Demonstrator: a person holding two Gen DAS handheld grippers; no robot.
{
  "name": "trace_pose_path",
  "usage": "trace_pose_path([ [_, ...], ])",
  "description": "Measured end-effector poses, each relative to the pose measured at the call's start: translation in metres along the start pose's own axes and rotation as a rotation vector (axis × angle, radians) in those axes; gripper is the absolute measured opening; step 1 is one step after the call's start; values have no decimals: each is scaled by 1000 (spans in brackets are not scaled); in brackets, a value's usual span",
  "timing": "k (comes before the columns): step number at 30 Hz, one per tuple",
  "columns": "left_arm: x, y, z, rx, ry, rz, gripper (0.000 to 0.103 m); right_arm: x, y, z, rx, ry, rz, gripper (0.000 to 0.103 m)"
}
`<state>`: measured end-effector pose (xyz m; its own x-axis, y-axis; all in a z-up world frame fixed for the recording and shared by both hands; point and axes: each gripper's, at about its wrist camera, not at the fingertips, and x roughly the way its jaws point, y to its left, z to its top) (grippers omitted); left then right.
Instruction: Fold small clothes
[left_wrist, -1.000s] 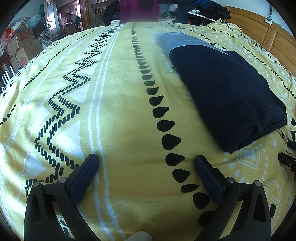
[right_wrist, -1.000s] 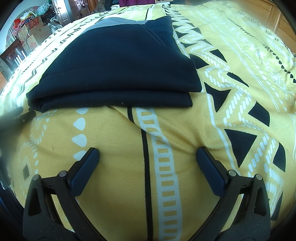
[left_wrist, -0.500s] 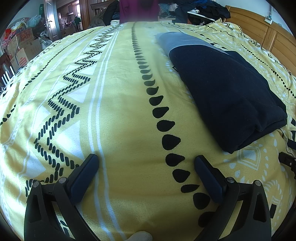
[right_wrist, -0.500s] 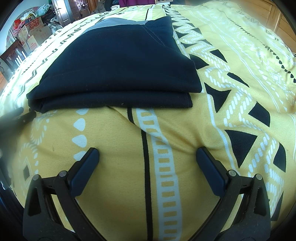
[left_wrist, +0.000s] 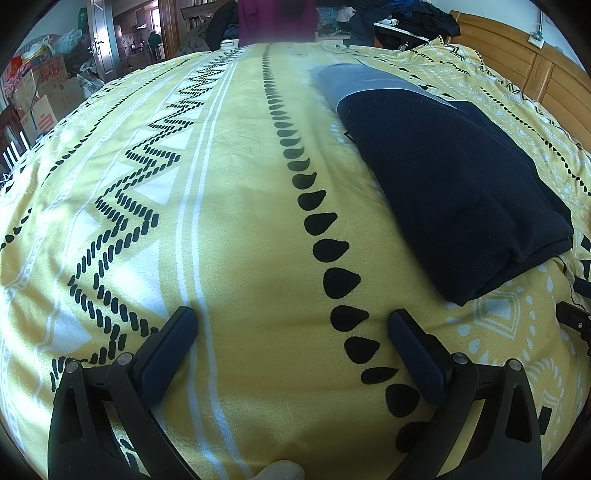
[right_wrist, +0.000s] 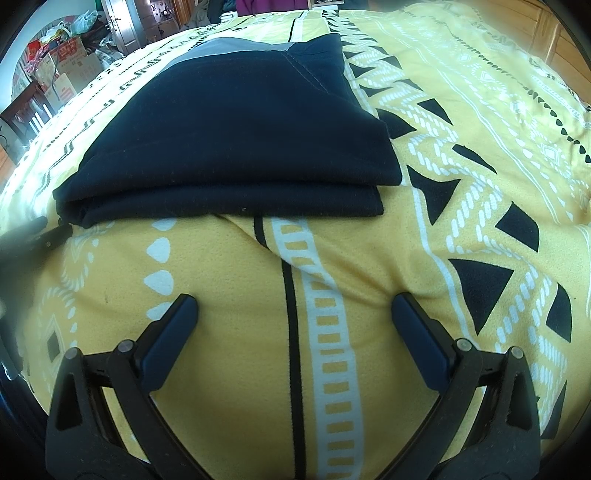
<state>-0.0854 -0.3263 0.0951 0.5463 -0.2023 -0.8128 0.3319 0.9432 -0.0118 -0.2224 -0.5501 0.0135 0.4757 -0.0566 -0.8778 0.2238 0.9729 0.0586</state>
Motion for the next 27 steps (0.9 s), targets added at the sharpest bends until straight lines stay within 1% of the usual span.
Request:
trace_pose_path([
  [5, 0, 0, 0, 1, 1, 2, 103, -1, 2, -2, -2, -2, -5, 103],
  [10, 2, 1, 1, 5, 3, 7, 103, -2, 9, -4, -17, -6, -40, 103],
  [21, 3, 2, 1, 6, 4, 7, 103, -1, 7, -5, -19, -4, -18, 103],
  [27, 3, 2, 1, 6, 4, 6, 103, -3, 8, -7, -9, -11, -27, 103],
])
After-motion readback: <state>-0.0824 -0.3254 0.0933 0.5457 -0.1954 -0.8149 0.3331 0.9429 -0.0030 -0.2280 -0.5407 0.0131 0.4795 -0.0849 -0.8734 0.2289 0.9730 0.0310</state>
